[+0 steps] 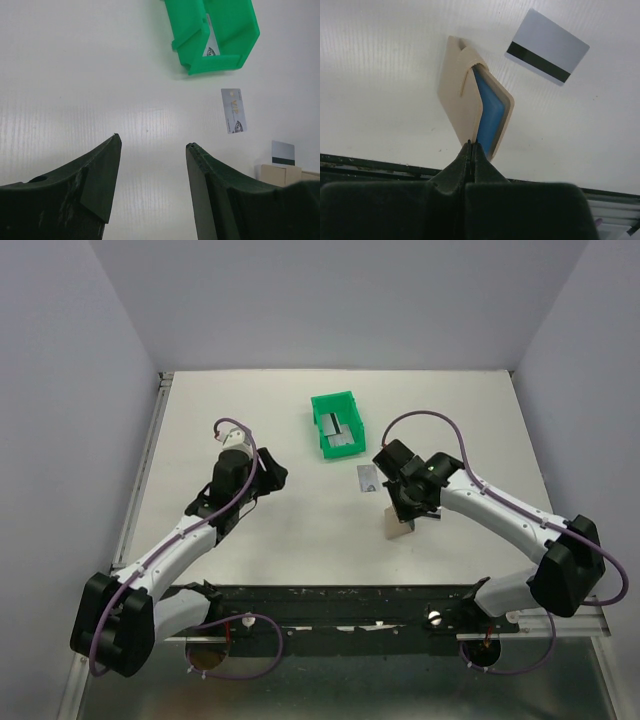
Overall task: Put the credit cards into the card holder
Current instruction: Place the card holder at the center of the board.
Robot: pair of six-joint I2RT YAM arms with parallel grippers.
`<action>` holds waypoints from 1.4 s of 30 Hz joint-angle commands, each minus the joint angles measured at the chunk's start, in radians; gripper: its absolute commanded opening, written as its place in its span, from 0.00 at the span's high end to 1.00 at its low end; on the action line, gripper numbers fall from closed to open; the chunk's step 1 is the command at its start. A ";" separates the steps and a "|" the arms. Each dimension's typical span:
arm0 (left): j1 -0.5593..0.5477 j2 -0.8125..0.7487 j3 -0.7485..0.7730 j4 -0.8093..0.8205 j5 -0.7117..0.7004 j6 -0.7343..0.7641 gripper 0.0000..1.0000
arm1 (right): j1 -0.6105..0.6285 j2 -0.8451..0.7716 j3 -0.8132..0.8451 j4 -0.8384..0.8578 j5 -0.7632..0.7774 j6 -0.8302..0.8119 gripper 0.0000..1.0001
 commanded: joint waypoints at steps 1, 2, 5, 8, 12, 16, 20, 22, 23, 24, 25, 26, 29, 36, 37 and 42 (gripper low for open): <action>-0.007 -0.033 0.002 -0.032 -0.019 0.023 0.33 | 0.036 -0.020 0.085 -0.184 0.093 0.029 1.00; -0.007 -0.037 -0.001 -0.035 -0.020 0.024 0.33 | 0.042 -0.012 0.099 -0.204 0.105 0.034 1.00; -0.007 -0.045 -0.009 -0.032 -0.025 0.024 0.33 | 0.062 0.008 0.123 -0.227 0.120 0.039 1.00; -0.008 -0.045 -0.012 -0.034 -0.022 0.026 0.33 | 0.076 0.046 0.134 -0.224 0.116 0.042 1.00; -0.007 -0.057 -0.023 -0.040 -0.023 0.026 0.33 | 0.120 0.115 0.153 -0.218 0.113 0.058 1.00; -0.007 -0.066 -0.040 -0.043 -0.025 0.024 0.33 | 0.167 0.163 0.186 -0.210 0.099 0.074 1.00; -0.007 -0.068 -0.050 -0.044 -0.022 0.018 0.33 | 0.196 0.209 0.222 -0.210 0.088 0.080 1.00; -0.007 -0.070 -0.056 -0.044 -0.023 0.017 0.33 | 0.210 0.221 0.231 -0.206 0.081 0.083 0.99; -0.007 -0.070 -0.060 -0.044 -0.022 0.015 0.33 | 0.216 0.227 0.235 -0.201 0.074 0.083 0.99; -0.007 -0.071 -0.063 -0.044 -0.022 0.014 0.33 | 0.220 0.232 0.238 -0.196 0.068 0.088 0.96; -0.008 -0.073 -0.064 -0.046 -0.022 0.014 0.33 | 0.226 0.237 0.240 -0.192 0.059 0.089 0.92; -0.007 -0.073 -0.066 -0.046 -0.022 0.014 0.33 | 0.229 0.241 0.242 -0.187 0.051 0.089 0.86; -0.007 -0.079 -0.072 -0.049 -0.022 0.014 0.33 | 0.246 0.252 0.249 -0.169 0.024 0.094 0.66; -0.007 -0.082 -0.078 -0.055 -0.028 0.014 0.33 | 0.298 0.275 0.298 -0.115 -0.053 0.094 0.49; -0.007 -0.083 -0.080 -0.057 -0.028 0.014 0.33 | 0.303 0.276 0.306 -0.103 -0.073 0.092 0.49; -0.005 -0.085 -0.078 -0.060 -0.031 0.014 0.33 | 0.323 0.266 0.314 -0.032 -0.202 0.106 0.48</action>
